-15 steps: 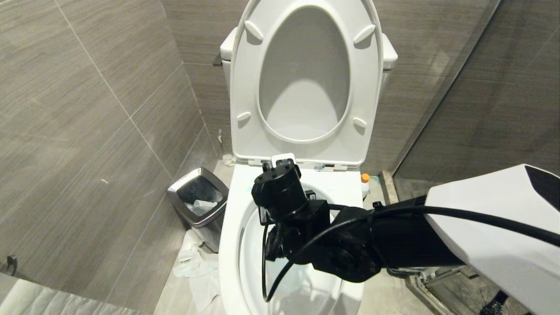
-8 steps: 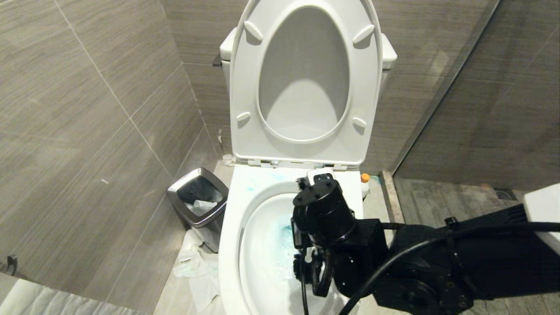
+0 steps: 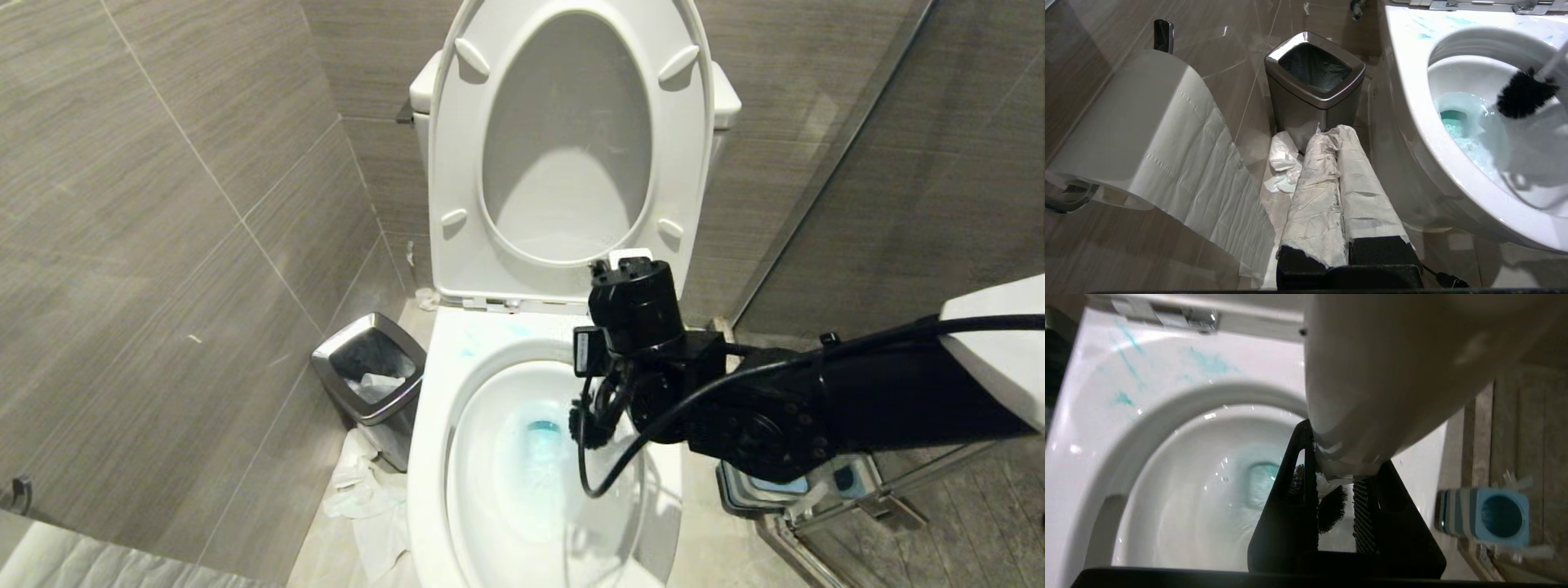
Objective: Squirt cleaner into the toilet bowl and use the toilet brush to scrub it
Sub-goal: Scrub the toilet bowl
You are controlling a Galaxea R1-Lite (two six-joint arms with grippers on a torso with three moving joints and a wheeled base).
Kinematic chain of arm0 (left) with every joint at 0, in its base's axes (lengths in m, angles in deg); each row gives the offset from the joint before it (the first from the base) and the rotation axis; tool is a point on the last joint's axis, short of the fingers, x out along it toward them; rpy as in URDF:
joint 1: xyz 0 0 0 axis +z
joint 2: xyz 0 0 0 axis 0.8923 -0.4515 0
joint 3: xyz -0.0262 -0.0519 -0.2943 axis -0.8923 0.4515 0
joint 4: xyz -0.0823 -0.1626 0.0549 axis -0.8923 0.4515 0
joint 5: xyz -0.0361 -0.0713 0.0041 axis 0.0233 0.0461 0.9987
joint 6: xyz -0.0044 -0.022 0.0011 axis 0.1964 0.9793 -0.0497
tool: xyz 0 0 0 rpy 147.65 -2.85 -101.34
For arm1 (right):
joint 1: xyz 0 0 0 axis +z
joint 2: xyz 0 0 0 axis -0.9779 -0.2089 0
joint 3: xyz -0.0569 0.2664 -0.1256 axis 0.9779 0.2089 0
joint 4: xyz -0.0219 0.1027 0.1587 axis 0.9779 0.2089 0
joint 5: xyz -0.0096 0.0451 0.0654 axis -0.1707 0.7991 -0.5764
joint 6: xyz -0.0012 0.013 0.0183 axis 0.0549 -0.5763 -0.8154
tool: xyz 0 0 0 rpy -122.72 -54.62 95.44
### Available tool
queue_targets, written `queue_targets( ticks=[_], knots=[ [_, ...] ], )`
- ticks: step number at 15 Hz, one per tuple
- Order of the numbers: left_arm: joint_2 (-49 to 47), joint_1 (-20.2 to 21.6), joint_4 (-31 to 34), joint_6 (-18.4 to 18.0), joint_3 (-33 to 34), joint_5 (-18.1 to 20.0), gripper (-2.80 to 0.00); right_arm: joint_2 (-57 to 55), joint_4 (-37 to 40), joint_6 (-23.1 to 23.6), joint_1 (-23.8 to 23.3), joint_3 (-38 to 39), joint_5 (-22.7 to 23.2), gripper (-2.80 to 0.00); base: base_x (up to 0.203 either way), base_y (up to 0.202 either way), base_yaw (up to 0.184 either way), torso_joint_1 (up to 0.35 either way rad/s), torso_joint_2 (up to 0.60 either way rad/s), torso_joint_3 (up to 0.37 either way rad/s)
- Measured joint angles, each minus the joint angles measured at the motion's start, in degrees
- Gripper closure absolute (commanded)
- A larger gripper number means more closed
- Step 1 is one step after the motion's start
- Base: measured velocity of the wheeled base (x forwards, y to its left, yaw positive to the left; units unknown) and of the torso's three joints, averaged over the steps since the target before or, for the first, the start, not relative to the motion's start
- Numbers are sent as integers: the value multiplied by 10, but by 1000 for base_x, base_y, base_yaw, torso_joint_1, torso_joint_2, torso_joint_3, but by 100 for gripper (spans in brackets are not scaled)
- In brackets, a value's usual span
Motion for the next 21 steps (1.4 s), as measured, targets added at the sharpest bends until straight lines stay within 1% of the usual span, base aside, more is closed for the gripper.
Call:
queue_targets(
  ticks=[3,5,8,10,12,16,21],
  knots=[
    [0,0,0,0,0,0,0,-40,-3,28,7,-77,1,0,0,0,0,0,0,0],
    [0,0,0,0,0,0,0,-66,-1,36,31,-113,1,0,0,0,0,0,0,0],
    [0,0,0,0,0,0,0,-83,0,36,67,-124,-1,0,0,0,0,0,0,0],
    [0,0,0,0,0,0,0,-80,1,36,80,-119,-3,0,0,0,0,0,0,0],
    [0,0,0,0,0,0,0,-73,3,37,79,-116,-2,0,0,0,0,0,0,0],
    [0,0,0,0,0,0,0,-87,2,36,60,-119,2,0,0,0,0,0,0,0],
    [0,0,0,0,0,0,0,-173,-1,33,27,-179,7,0,0,0,0,0,0,0]
  ],
)
